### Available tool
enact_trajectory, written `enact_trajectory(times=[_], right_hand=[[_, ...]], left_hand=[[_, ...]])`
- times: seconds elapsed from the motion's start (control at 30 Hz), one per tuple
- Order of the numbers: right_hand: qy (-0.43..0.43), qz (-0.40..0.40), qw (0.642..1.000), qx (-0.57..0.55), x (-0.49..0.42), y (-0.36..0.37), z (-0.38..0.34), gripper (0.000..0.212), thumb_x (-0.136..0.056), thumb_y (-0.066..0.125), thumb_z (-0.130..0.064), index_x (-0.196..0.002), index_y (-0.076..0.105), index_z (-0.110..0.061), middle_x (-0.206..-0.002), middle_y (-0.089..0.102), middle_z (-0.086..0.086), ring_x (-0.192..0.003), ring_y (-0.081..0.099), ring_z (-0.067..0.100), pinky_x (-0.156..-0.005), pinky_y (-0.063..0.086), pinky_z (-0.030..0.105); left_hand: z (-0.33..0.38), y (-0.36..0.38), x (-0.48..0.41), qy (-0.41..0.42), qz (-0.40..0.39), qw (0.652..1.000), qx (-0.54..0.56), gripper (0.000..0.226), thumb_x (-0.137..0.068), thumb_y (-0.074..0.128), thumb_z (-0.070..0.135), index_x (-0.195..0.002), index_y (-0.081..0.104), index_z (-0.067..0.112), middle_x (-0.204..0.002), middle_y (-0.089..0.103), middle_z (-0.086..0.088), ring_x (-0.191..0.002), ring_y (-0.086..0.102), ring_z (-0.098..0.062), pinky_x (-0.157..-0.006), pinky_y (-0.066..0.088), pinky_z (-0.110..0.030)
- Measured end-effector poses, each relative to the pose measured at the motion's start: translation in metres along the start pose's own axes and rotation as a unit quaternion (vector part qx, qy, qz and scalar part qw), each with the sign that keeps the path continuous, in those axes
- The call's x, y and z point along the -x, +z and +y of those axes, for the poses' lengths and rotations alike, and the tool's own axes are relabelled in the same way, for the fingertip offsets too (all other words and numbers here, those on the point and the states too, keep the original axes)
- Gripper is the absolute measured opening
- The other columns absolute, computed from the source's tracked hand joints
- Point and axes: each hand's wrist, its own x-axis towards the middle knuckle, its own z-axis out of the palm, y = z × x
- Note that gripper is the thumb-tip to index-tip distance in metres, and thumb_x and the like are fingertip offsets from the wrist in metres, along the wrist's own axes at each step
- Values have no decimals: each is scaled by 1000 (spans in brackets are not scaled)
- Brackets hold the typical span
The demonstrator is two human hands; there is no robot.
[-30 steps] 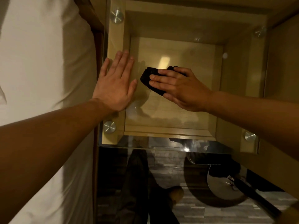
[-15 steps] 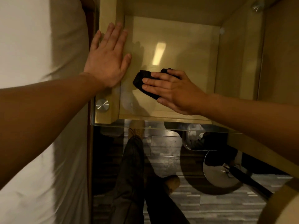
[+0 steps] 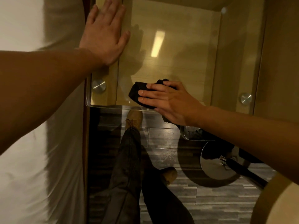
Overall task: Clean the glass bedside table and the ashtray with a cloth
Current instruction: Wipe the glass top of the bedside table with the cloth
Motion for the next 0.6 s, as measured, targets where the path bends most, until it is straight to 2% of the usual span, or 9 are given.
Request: enact_trajectory(times=[0.1,0.23,0.3,0.4,0.47,0.5,0.57,0.6], right_hand=[[-10,23,998,-49,6,8,-6,48,-104,49,-13,-149,47,-30,-159,41,-8,-150,34,15,-116,31,53],[-6,3,996,-93,16,11,-19,50,-99,41,-8,-144,54,-24,-155,48,-5,-147,36,17,-118,19,42],[4,-18,991,-134,21,6,-30,47,-99,41,-9,-140,59,-23,-152,52,-4,-144,42,16,-111,24,43],[15,-112,975,-189,28,-11,-45,53,-94,45,-4,-141,58,-23,-150,55,-3,-140,48,16,-102,39,45],[68,-166,946,-269,33,-21,-54,55,-93,50,7,-141,59,-19,-147,56,1,-137,49,14,-109,44,39],[125,-174,919,-330,36,-29,-56,51,-96,50,7,-139,61,-17,-144,58,0,-135,50,11,-112,42,30],[247,-168,847,-441,40,-51,-56,44,-102,50,1,-135,65,-22,-137,62,-8,-129,55,4,-108,42,18],[287,-153,811,-485,41,-64,-53,42,-103,51,-1,-133,67,-25,-133,64,-12,-125,58,2,-105,45,17]], left_hand=[[0,0,1,3,-1,1000,-1,71,-107,16,58,-166,8,19,-175,7,-8,-161,2,-21,-130,3,-49],[0,1,0,9,-3,1000,-3,71,-106,17,57,-165,11,18,-174,9,-10,-161,3,-22,-130,4,-49],[0,0,-1,9,-12,1000,-2,71,-106,17,55,-165,10,15,-174,9,-11,-161,3,-24,-130,4,-48],[0,-2,-1,12,-44,999,-3,72,-106,14,56,-166,5,15,-175,3,-11,-161,0,-24,-130,2,-48],[0,-6,-1,5,-68,998,3,73,-106,15,55,-166,3,14,-175,1,-11,-161,-2,-25,-129,2,-49],[2,-9,-2,-1,-76,997,7,72,-107,18,53,-166,4,13,-174,1,-12,-161,-2,-26,-129,2,-49],[12,-14,-2,-11,-65,998,16,72,-106,28,46,-165,8,10,-174,3,-14,-161,1,-28,-129,5,-51],[21,-18,-2,-11,-53,998,27,72,-106,32,43,-165,10,9,-174,4,-15,-161,2,-29,-129,5,-51]])
